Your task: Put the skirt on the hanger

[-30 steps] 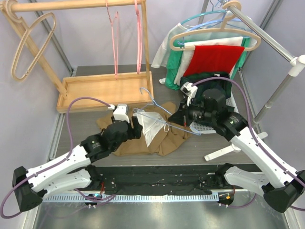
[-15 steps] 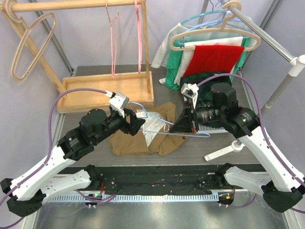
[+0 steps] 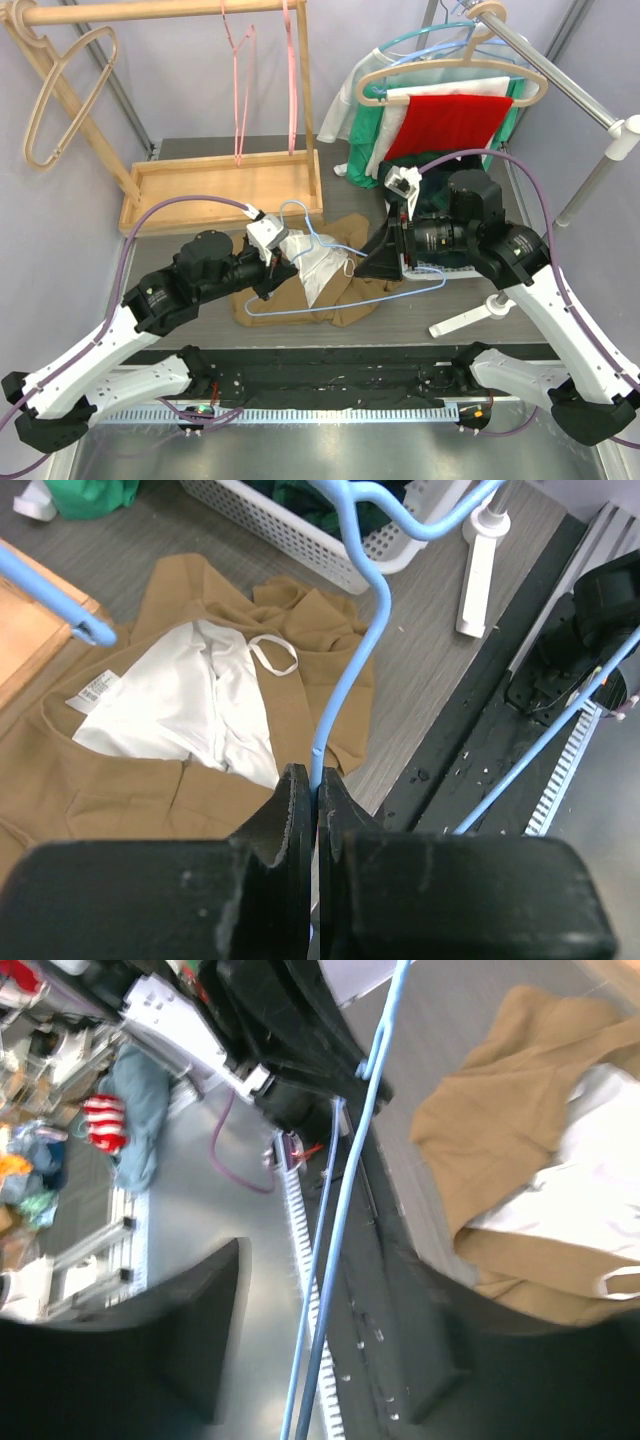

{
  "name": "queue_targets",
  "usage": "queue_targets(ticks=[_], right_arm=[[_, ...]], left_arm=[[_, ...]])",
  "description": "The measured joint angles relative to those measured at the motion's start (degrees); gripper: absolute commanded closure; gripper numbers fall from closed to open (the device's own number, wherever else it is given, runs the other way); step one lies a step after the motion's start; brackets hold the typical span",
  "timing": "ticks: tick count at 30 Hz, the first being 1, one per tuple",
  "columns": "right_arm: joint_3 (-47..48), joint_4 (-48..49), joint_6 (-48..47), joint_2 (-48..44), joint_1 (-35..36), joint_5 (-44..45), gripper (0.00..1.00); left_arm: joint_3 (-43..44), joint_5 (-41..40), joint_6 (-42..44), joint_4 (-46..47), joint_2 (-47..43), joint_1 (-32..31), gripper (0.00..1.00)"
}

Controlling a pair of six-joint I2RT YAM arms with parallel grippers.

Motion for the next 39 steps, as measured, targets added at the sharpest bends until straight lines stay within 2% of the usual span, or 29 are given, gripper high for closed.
queue_targets(ticks=[1, 6, 12, 17, 23, 31, 34, 36, 37, 38, 39], right_arm=[[0.7, 0.1, -1.3, 0.0, 0.1, 1.5, 0.20], [2.8, 0.8, -6.2, 1.0, 0.1, 6.1, 0.15], [6.4, 1.7, -12.3, 8.3, 0.3, 8.1, 0.10], [7.8, 1.7, -15.2, 13.6, 0.3, 8.4, 0.10], [13.3, 3.2, -14.3, 19.0, 0.5, 2.2, 0.10], [16.5, 2.3, -14.1, 24.4, 4.4, -0.6, 0.13], [16.5, 0.8, -14.4, 25.8, 5.8, -0.6, 0.23], [16.7, -0.6, -14.8, 26.7, 6.5, -0.5, 0.42], [16.9, -1.4, -15.1, 27.0, 6.7, -0.4, 0.54], [17.3, -2.1, -15.2, 27.5, 6.9, -0.4, 0.81], [17.6, -2.7, -15.3, 27.9, 7.1, -0.3, 0.93]], left_arm=[[0.0, 0.1, 0.0, -0.3, 0.3, 0.0, 1.00], [0.0, 0.4, -0.5, -0.7, 2.1, 0.3, 1.00], [0.8, 1.7, -1.1, -1.5, 3.3, 0.4, 1.00], [1.6, 2.6, -1.1, -2.2, 3.4, 0.4, 1.00], [1.8, 3.1, -1.2, -2.4, 3.7, 0.4, 1.00], [1.8, 3.3, -1.3, -2.3, 4.2, 0.4, 1.00], [1.8, 3.3, -1.3, -2.3, 4.2, 0.4, 1.00], [1.8, 3.2, -1.3, -2.3, 4.2, 0.4, 1.00], [1.8, 3.2, -1.3, -2.3, 4.2, 0.4, 1.00], [1.8, 3.2, -1.3, -2.3, 4.2, 0.4, 1.00], [1.8, 3.2, -1.3, -2.3, 4.2, 0.4, 1.00]])
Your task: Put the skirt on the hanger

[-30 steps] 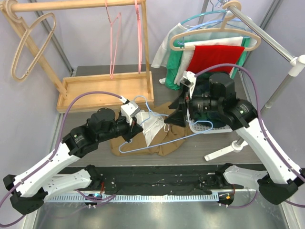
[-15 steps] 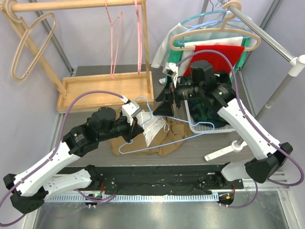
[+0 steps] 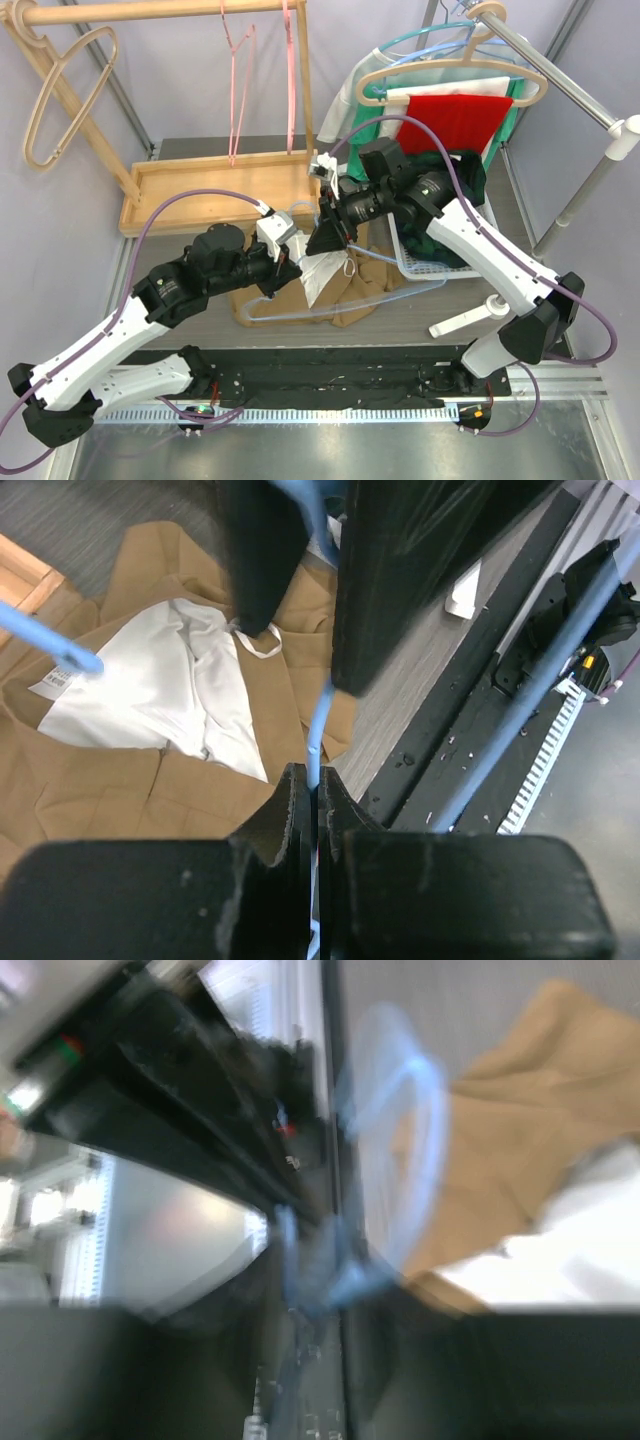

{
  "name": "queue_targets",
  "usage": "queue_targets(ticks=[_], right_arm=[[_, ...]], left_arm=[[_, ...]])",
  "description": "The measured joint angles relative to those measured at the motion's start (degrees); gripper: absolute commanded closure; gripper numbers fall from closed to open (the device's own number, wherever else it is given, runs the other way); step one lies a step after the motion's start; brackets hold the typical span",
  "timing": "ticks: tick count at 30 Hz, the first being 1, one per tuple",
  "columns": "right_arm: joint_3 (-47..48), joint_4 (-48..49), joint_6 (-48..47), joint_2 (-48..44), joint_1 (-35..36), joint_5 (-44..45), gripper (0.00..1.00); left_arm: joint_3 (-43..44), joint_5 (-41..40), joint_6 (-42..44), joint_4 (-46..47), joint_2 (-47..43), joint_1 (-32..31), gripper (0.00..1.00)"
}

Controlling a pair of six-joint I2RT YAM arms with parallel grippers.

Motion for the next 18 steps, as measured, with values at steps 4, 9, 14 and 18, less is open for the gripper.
queue_targets(ticks=[4, 9, 14, 18], right_arm=[[0.9, -1.7, 0.7, 0.3, 0.7, 0.3, 0.99], [0.3, -1.7, 1.8, -0.3, 0.8, 7.1, 0.99], [-9.2, 1.3, 4.5, -6.6, -1.0, 17.2, 0.99], [-16.9, 3.1, 7.3, -14.2, -2.7, 24.9, 0.99]], left_arm=[[-0.1, -1.5, -0.1, -0.3, 0.0, 0.0, 0.67], [-0.1, -5.4, -2.4, -0.9, -1.0, 0.2, 0.24], [-1.0, -10.8, -5.7, -1.9, -6.5, 0.2, 0.19], [-3.0, -14.2, -8.9, -1.5, -9.0, 0.2, 0.18]])
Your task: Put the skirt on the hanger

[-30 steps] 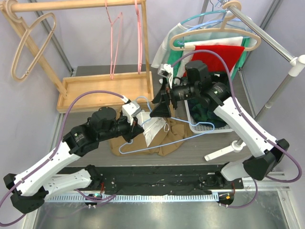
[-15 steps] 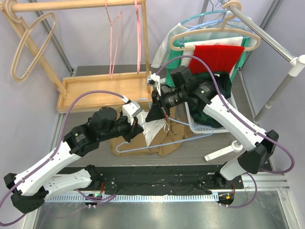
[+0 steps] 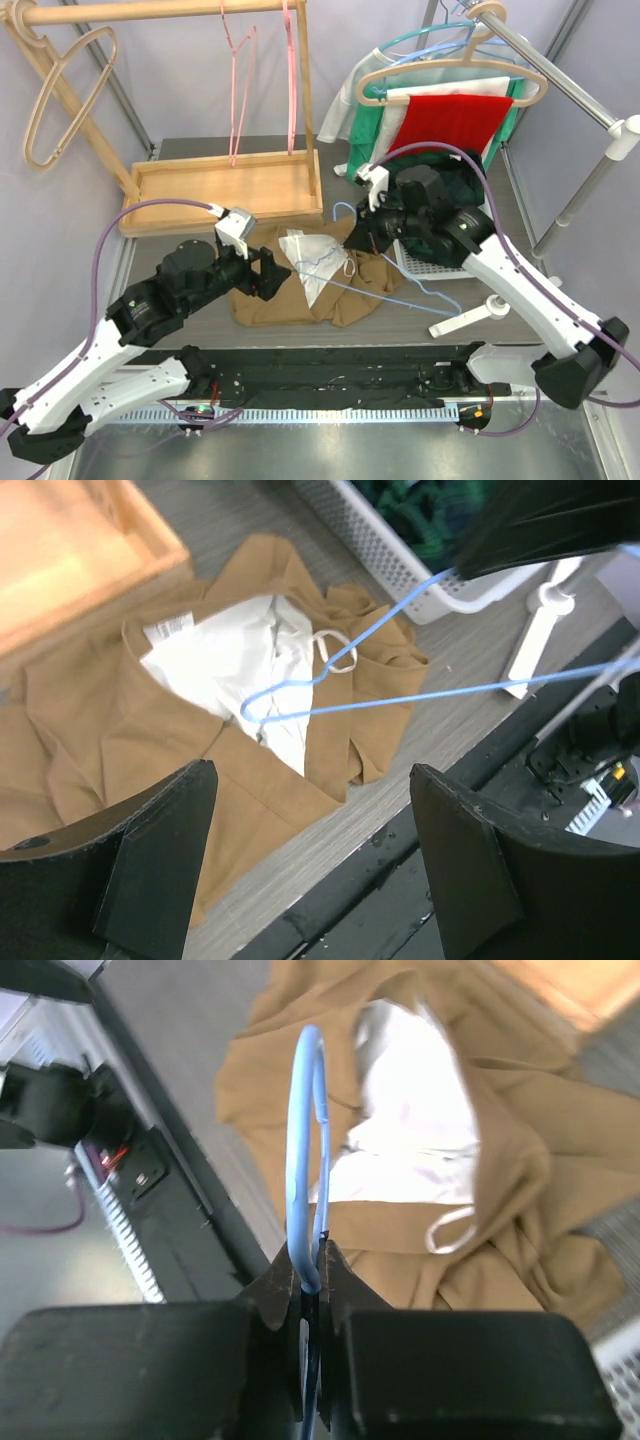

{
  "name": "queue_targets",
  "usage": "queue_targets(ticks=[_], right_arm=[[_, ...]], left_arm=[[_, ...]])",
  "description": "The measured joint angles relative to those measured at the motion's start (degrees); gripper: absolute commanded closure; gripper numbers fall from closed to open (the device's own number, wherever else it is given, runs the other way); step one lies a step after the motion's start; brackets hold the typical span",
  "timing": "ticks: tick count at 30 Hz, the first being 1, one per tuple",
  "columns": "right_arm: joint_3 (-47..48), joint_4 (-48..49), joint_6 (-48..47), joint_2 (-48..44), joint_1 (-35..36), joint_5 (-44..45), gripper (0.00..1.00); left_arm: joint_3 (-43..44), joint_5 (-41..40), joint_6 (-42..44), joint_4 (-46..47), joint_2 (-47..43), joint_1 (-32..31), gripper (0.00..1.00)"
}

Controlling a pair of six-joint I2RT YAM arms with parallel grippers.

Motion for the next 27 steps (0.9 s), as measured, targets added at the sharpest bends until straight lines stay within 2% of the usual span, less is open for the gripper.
queue_targets(ticks=[4, 8, 11, 16, 20, 27], right_arm=[[-3.9, 1.7, 2.1, -6.3, -0.3, 6.7, 0.99], [-7.1, 3.4, 4.0, -11.0, -0.3, 13.2, 0.99], [-10.0, 4.4, 5.4, -14.0, -0.4, 16.9, 0.99], [-13.7, 6.0, 6.8, -16.3, -0.5, 18.6, 0.99], [-16.0, 7.2, 7.5, -16.5, -0.5, 18.3, 0.99], [-17.5, 8.1, 8.3, -18.0, -0.6, 17.5, 0.99]], left_arm=[[-4.3, -3.8, -5.6, 3.1, 3.6, 0.0, 0.18], [-9.9, -6.6, -12.4, 9.0, 11.9, 0.0, 0.17], [-10.4, -10.1, -16.1, 10.6, 19.2, 0.0, 0.16], [-2.1, -19.9, -22.4, 6.5, 31.5, 0.0, 0.15], [1.9, -25.5, -25.7, 6.4, 36.8, 0.5, 0.16], [3.1, -28.8, -30.0, 4.3, 45.6, 3.3, 0.19]])
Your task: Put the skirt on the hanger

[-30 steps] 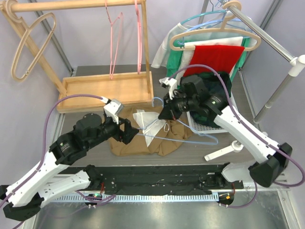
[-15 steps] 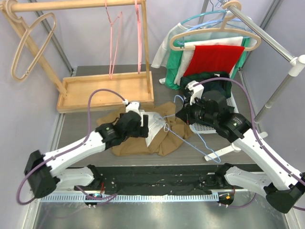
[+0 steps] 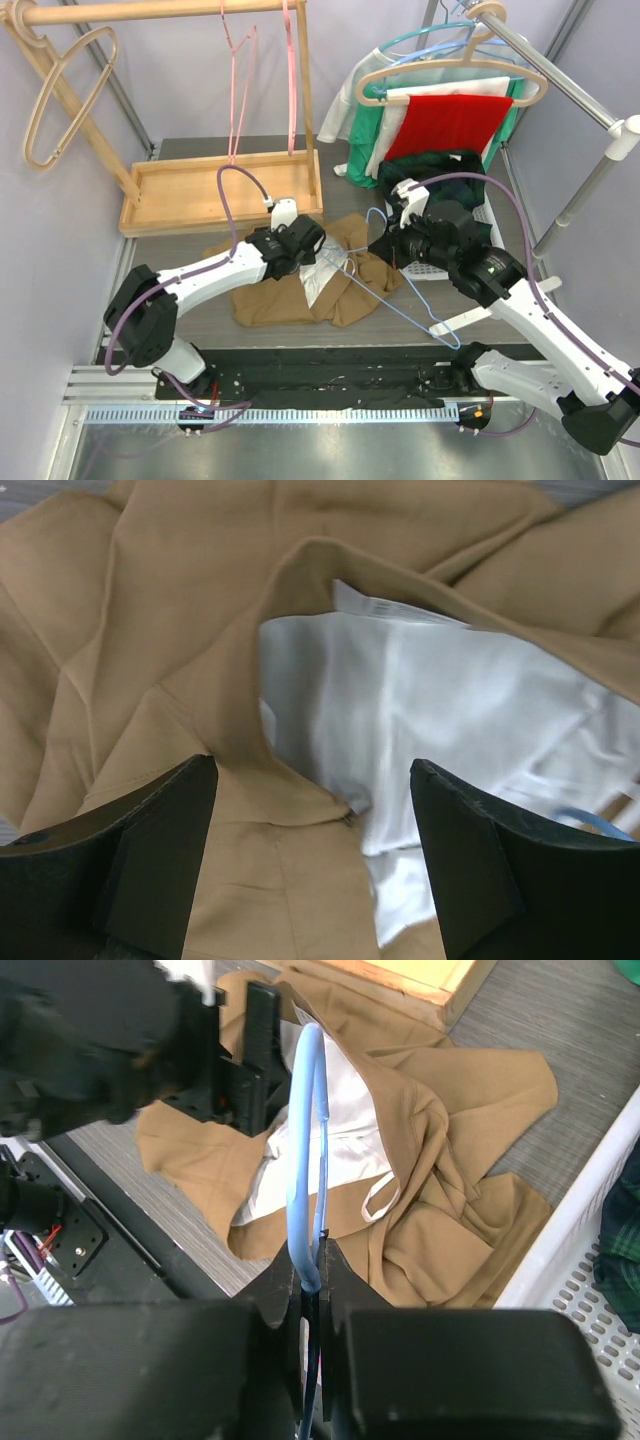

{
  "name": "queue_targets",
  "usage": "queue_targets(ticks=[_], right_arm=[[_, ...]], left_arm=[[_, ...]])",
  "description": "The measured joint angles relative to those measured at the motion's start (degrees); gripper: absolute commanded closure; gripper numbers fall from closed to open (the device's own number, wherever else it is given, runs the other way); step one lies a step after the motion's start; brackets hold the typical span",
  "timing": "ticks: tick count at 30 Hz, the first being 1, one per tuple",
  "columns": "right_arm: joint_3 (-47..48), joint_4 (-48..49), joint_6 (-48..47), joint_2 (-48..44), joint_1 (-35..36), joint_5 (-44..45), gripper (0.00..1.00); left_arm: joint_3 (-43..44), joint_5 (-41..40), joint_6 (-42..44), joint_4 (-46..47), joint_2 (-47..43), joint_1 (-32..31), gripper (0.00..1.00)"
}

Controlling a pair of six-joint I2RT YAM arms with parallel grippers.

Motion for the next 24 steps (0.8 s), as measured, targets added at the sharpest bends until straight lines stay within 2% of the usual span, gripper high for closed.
queue_targets(ticks=[3, 7, 11, 14, 20, 24], right_arm=[[-0.1, 0.3, 0.2, -0.8, -0.1, -0.7, 0.99], [-0.1, 0.9, 0.2, -1.0, -0.1, -1.5, 0.99], [-0.1, 1.0, 0.2, -1.0, -0.1, -2.0, 0.99], [-0.1, 0.9, 0.2, -0.9, -0.1, -2.6, 0.99], [0.7, 1.0, -0.3, 0.3, -0.2, -7.7, 0.99], [1.2, 3.3, -0.2, 3.1, -0.2, -12.1, 0.99]], left_arm=[[0.0, -0.5, -1.3, -1.2, 2.0, 0.9, 0.36], [0.0, -0.5, -2.8, -2.3, 3.4, 1.5, 1.00], [-1.5, -0.2, -2.5, -1.6, 2.2, 2.2, 1.00], [-5.9, 1.8, 0.3, -0.2, -3.0, 3.1, 1.00], [-14.6, 12.3, 7.9, 2.5, -19.4, 7.9, 1.00], [-18.5, 19.4, 9.7, 4.2, -26.7, 10.5, 1.00]])
